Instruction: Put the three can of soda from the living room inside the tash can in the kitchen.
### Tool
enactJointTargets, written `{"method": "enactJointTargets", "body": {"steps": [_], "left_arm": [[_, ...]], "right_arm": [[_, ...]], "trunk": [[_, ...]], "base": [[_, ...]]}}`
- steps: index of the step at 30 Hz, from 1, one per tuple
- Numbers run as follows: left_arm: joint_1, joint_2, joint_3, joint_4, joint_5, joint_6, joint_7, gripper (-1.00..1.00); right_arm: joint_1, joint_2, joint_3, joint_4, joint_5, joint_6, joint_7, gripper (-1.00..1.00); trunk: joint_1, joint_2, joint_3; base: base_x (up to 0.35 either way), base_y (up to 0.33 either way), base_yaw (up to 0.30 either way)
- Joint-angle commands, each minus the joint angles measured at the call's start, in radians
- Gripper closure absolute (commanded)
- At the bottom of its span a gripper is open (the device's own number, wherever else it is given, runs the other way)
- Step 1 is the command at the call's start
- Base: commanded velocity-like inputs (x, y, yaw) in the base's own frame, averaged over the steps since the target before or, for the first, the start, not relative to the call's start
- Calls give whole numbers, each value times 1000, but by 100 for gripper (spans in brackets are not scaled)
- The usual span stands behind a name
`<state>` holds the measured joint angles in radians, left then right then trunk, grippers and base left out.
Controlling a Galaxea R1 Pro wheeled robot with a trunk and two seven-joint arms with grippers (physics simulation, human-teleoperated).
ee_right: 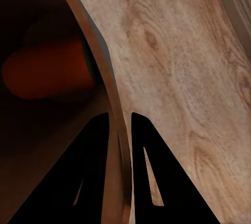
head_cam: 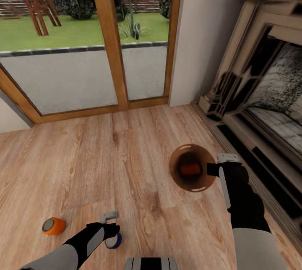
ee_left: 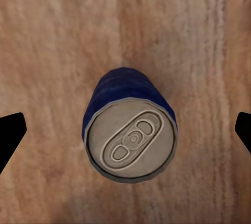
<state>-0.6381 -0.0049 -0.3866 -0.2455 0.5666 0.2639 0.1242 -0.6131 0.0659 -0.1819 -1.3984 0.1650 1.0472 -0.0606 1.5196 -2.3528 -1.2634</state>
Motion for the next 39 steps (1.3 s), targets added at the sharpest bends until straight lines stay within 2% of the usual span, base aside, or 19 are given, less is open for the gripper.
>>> {"method": "enactJointTargets", "body": {"steps": [1,14,20,28,34,39], "left_arm": [[0,0,0,0,0,0,0,-100],[0,-1,0,0,-2,1,-1,-100],[0,-1,0,0,-2,2,0,-100],[0,-4,0,1,-2,4,0,-100],[0,-13,0,1,-1,12,0,-100],[0,-30,0,2,-2,17,0,-100]], "right_arm": [[-1,0,0,-1,-9,0,4,100],[-1,0,0,-1,-9,0,4,100],[-1,0,-1,-1,-9,0,4,100],[-1,0,-1,-1,-9,0,4,100],[-1,-1,-1,-1,-9,0,4,100],[-1,-1,-1,-1,-9,0,4,100]], "trunk": [[4,-7,-3],[4,-7,-3],[27,-49,-22],[27,-49,-22],[27,-49,-22],[27,-49,-22]], "base": [[0,0,0],[0,0,0],[0,0,0],[0,0,0],[0,0,0],[0,0,0]]}}
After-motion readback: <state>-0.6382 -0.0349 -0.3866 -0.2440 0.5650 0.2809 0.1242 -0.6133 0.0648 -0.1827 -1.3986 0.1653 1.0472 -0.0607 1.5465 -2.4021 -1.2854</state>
